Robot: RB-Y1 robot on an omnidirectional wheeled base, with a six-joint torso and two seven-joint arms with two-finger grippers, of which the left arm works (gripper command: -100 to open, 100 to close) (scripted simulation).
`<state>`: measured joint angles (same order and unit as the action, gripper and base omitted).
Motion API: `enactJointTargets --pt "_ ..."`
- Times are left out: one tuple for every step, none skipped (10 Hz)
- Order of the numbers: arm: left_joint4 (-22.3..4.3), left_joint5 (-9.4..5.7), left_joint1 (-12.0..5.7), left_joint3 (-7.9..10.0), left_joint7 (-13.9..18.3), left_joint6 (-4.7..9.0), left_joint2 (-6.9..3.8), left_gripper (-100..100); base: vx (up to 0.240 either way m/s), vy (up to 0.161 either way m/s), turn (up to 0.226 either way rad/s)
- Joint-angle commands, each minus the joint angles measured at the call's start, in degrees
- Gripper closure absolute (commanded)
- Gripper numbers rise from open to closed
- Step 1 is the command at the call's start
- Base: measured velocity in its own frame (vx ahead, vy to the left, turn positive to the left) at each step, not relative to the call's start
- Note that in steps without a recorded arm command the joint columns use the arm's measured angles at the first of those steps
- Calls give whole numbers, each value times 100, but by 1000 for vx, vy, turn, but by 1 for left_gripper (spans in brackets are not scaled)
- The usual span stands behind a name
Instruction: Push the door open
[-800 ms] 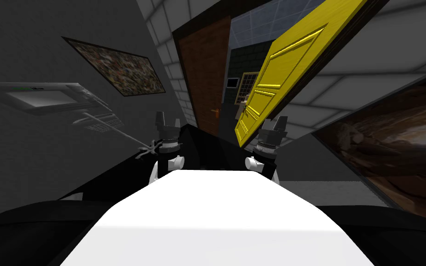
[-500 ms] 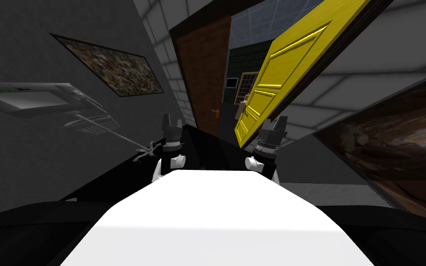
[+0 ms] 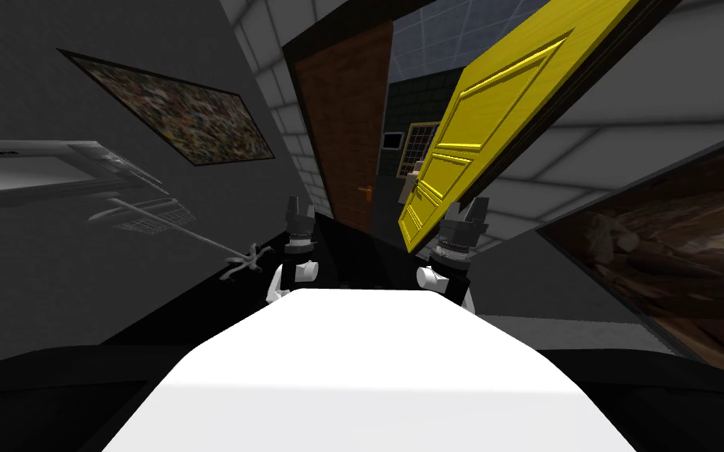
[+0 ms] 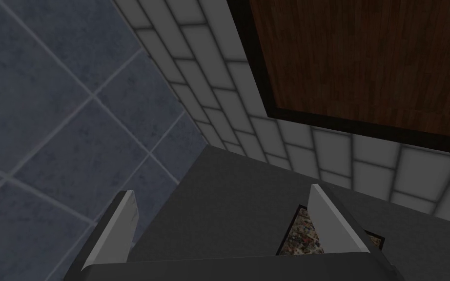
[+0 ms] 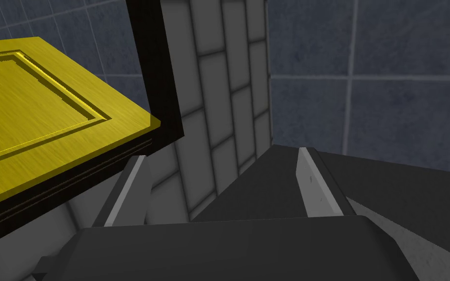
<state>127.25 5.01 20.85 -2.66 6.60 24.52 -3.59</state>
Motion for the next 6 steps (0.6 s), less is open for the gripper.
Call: enactJointTargets --pt "-212 -5 -94 -38 -30 36 1 -100 87 15 -37" --pt "-349 -18 -170 -46 -36 38 -11 -100 94 21 -38" --pt "-485 -32 -246 -53 -42 40 -22 -100 87 19 -40" --pt "-621 -46 -321 -61 -48 43 -34 -100 94 24 -40" --pt "-758 -60 -397 -68 -54 45 -46 -100 98 30 -35" --pt "-913 -75 -483 -77 -60 47 -56 -100 110 30 -42"
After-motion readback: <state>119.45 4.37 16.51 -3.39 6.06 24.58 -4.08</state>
